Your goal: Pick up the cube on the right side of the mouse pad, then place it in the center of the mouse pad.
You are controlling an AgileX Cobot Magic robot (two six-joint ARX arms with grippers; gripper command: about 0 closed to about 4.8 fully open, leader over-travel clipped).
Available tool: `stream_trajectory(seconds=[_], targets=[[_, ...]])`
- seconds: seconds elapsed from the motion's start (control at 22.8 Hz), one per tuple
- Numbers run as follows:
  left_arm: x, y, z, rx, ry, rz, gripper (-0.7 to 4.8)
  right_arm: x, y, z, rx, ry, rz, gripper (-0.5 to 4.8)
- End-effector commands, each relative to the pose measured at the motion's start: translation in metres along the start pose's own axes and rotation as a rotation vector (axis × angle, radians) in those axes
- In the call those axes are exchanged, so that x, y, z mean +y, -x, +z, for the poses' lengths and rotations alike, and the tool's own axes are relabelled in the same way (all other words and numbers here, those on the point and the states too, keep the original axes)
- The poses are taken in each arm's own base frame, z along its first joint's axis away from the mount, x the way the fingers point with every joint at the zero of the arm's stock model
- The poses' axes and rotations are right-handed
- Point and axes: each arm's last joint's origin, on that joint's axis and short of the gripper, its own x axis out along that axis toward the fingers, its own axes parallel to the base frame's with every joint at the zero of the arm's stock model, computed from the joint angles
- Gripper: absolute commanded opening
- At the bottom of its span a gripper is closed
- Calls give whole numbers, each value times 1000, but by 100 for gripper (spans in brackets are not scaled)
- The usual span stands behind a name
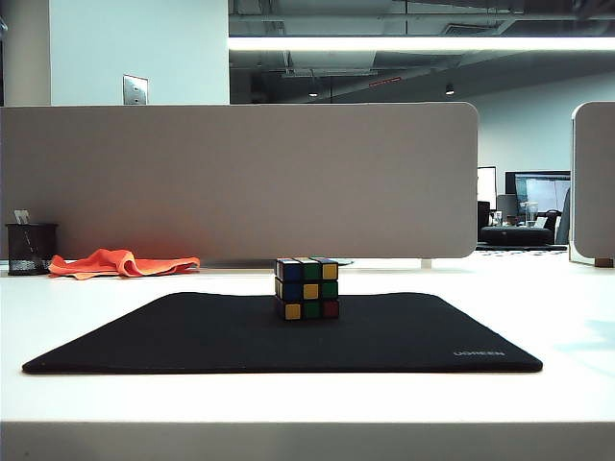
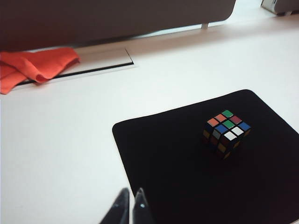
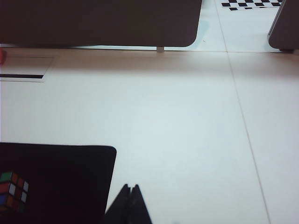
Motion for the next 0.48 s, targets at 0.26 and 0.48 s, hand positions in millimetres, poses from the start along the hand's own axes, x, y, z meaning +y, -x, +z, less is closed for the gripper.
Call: stream_trajectory(seconds=[0.26, 0.48], targets=[[-7, 19, -47, -51, 83, 20, 11, -10, 31, -66, -45, 0, 5, -8], [-6, 15, -83, 3, 114, 113, 27, -15, 36, -105, 56, 14, -40, -8]])
